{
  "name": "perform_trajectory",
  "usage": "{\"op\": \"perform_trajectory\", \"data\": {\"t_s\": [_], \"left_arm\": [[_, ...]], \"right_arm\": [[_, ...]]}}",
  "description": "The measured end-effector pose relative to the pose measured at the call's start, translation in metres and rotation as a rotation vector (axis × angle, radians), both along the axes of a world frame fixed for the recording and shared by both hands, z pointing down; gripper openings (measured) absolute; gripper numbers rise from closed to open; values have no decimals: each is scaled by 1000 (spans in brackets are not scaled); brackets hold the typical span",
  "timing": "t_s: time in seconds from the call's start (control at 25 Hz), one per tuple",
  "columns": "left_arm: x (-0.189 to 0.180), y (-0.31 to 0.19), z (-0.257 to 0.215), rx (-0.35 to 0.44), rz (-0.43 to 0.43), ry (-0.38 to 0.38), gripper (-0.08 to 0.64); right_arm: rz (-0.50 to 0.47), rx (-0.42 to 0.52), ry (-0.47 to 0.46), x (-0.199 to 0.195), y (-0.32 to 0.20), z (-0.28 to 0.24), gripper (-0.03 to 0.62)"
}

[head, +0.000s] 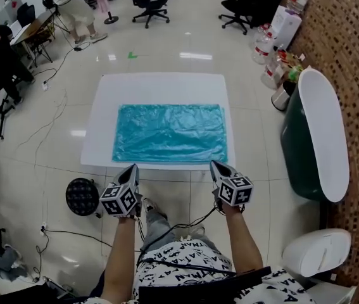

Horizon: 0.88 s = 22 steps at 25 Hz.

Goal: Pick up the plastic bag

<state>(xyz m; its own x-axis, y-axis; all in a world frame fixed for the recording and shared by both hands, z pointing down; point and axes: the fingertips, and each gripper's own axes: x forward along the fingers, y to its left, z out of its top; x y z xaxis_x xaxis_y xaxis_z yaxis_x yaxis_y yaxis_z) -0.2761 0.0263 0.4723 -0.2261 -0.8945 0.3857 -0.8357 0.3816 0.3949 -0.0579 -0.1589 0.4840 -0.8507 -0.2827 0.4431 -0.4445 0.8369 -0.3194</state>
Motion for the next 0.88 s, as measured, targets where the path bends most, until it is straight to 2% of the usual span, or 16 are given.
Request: {"op": "perform_trajectory", "data": {"t_s": [0.16, 0.36, 0.64, 0.88], "left_arm": [[48, 10, -23, 22, 21, -24, 0], [61, 9, -38, 53, 71, -42, 0], [39, 2, -60, 83, 137, -75, 0], [16, 7, -61, 89, 167, -74, 0]], "right_arm": [[-37, 8, -44, 14, 30, -19, 0], [-64, 76, -64, 1, 51, -47, 0], [-35, 138, -72, -30, 62, -68, 0], [-10, 164, -23, -46, 75, -66, 0]]}}
